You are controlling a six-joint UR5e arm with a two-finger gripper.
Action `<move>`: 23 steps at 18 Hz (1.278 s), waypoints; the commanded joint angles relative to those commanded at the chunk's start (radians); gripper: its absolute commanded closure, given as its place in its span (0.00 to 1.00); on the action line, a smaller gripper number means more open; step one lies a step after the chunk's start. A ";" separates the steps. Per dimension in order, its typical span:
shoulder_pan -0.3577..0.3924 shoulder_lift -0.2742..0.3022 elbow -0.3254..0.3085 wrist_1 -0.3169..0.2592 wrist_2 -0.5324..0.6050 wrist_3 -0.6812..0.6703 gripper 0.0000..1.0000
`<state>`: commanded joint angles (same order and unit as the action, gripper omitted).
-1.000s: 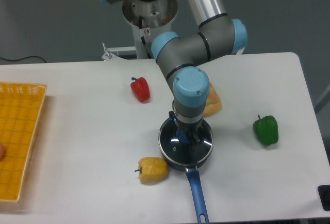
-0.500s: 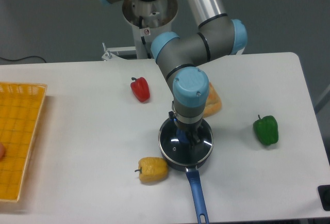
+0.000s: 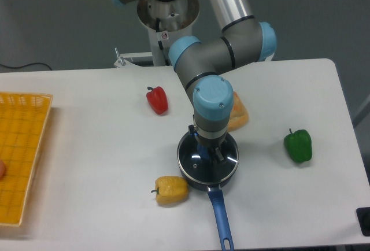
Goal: Open the lid
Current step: 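Lift the glass lid up off the saucepan by its knob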
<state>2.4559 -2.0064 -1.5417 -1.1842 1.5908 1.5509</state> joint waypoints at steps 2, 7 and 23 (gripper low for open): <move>0.000 0.002 0.002 -0.002 0.000 -0.002 0.35; 0.000 0.002 0.014 -0.006 -0.002 -0.015 0.35; 0.080 0.078 0.037 -0.161 -0.005 0.117 0.35</move>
<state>2.5356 -1.9283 -1.5048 -1.3452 1.5862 1.6674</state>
